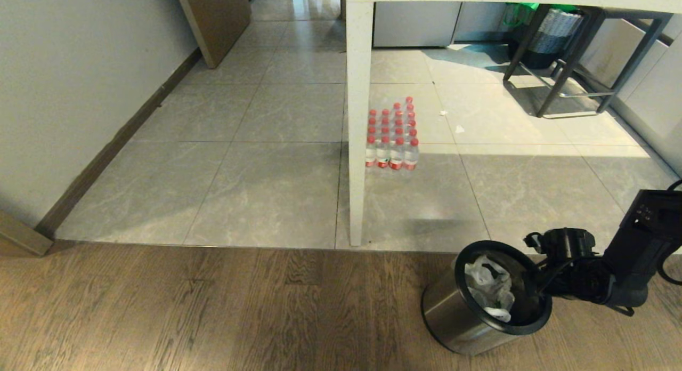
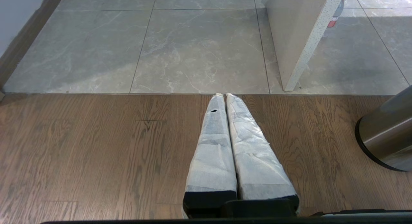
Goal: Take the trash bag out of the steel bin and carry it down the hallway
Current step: Place the outer trash can on the ground
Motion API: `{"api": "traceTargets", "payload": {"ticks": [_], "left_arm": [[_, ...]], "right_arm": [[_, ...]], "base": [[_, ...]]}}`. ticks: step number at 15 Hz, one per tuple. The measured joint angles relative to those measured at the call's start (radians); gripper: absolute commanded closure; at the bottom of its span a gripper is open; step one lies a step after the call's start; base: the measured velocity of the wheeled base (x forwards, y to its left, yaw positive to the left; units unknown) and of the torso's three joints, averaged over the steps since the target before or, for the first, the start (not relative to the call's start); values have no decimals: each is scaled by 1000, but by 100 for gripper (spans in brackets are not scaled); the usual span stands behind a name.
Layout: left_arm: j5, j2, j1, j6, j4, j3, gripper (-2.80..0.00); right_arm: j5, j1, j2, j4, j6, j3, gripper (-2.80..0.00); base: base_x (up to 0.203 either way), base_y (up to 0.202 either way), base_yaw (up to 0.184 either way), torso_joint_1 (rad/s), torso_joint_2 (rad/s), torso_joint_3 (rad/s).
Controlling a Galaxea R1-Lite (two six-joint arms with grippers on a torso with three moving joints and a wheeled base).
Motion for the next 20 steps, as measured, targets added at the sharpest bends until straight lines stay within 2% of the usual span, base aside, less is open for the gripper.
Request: {"api": "traceTargets", "payload": {"ticks": [6, 9, 12, 14, 18, 20], "left_arm": [[0, 0, 0, 0, 0, 0, 0], [0, 0, 0, 1, 0, 0, 0], [0, 0, 0, 0, 0, 0, 0], [0, 0, 0, 0, 0, 0, 0], [0, 0, 0, 0, 0, 0, 0], [0, 0, 0, 0, 0, 0, 0]], "right_arm": [[1, -1, -85, 21, -23, 27, 0], [12, 0, -169, 22, -59, 59, 0], [17, 0, -286, 57, -62, 98, 0], [28, -2, -407, 144, -62, 113, 0], [71, -17, -702, 412, -55, 130, 0], [82, -21, -846, 493, -53, 139, 0]], "base": [[0, 0, 0, 0, 0, 0], [0, 0, 0, 0, 0, 0], [0, 0, 0, 0, 0, 0], [0, 0, 0, 0, 0, 0], [0, 0, 0, 0, 0, 0], [0, 0, 0, 0, 0, 0]]}}
